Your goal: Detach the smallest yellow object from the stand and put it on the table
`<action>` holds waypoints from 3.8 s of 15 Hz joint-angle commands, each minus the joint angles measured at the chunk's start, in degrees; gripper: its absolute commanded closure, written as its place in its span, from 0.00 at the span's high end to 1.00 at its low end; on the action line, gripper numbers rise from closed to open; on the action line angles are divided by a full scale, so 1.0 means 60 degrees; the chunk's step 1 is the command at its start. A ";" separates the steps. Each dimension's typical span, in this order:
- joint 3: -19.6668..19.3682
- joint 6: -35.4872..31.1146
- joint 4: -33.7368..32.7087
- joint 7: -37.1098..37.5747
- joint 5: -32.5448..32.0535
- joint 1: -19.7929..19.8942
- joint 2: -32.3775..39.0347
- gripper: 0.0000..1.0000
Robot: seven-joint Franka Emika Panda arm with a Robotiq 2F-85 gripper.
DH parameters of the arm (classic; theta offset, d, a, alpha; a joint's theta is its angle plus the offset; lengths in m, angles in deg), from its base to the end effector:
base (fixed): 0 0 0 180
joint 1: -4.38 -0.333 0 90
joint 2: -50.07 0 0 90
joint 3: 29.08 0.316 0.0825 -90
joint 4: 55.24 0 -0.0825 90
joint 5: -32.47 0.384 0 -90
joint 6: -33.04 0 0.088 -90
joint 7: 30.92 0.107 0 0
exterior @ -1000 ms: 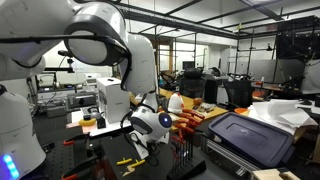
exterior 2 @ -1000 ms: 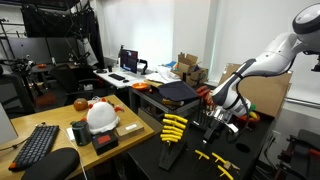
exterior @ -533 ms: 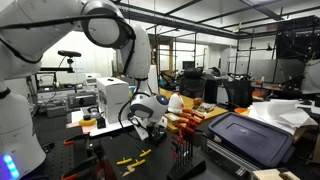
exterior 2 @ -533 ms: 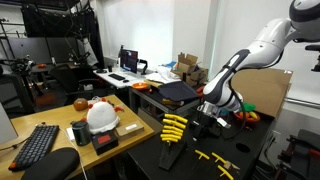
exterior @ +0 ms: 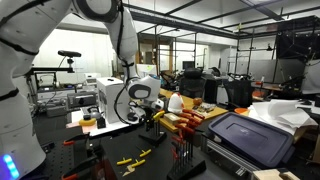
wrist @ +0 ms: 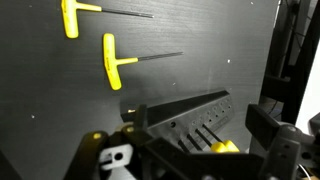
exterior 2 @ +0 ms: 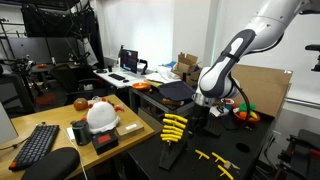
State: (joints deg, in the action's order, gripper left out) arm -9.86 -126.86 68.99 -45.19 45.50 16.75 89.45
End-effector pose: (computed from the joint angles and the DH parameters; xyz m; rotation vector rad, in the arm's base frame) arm 0.5361 0.0678 0.0853 -2.8510 -0.1202 0.0435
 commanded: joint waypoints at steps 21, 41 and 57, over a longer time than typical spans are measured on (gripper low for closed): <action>-0.1404 0.5639 -0.4658 0.0172 -0.2506 -0.3267 0.0989 1.00; -0.1422 0.7255 -0.9686 -0.2599 -0.3874 -0.4064 0.4419 1.00; -0.1724 0.9940 -1.3368 -0.2921 -0.4842 -0.5405 0.6827 1.00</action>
State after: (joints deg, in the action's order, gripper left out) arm -19.37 -73.30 -1.89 -61.25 16.71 -14.34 124.46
